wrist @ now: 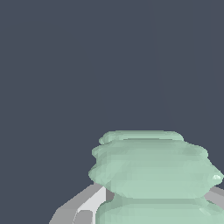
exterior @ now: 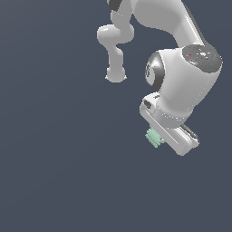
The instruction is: Pick up the object and move it to a goal position.
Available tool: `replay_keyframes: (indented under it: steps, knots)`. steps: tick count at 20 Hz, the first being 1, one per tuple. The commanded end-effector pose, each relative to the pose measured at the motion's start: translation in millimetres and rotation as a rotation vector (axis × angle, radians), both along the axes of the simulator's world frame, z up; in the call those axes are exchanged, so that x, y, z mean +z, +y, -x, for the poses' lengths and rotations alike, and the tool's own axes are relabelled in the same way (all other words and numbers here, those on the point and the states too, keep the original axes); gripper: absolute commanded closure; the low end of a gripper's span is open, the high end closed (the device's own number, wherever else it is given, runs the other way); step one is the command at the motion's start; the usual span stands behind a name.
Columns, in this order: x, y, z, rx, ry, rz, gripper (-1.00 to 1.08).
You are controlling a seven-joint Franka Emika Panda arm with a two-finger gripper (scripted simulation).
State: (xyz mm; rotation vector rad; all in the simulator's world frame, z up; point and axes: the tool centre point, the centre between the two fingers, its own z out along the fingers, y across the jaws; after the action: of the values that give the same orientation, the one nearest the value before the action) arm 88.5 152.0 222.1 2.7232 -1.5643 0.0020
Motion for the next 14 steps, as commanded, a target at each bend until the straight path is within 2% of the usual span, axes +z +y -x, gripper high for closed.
replay_keyframes:
  steps: [1,14]
  knots:
    - [9,12,-6,-0.001,0.001,0.000,1.08]
    - [43,59,-32,0.000,0.001,-0.001,1.08]
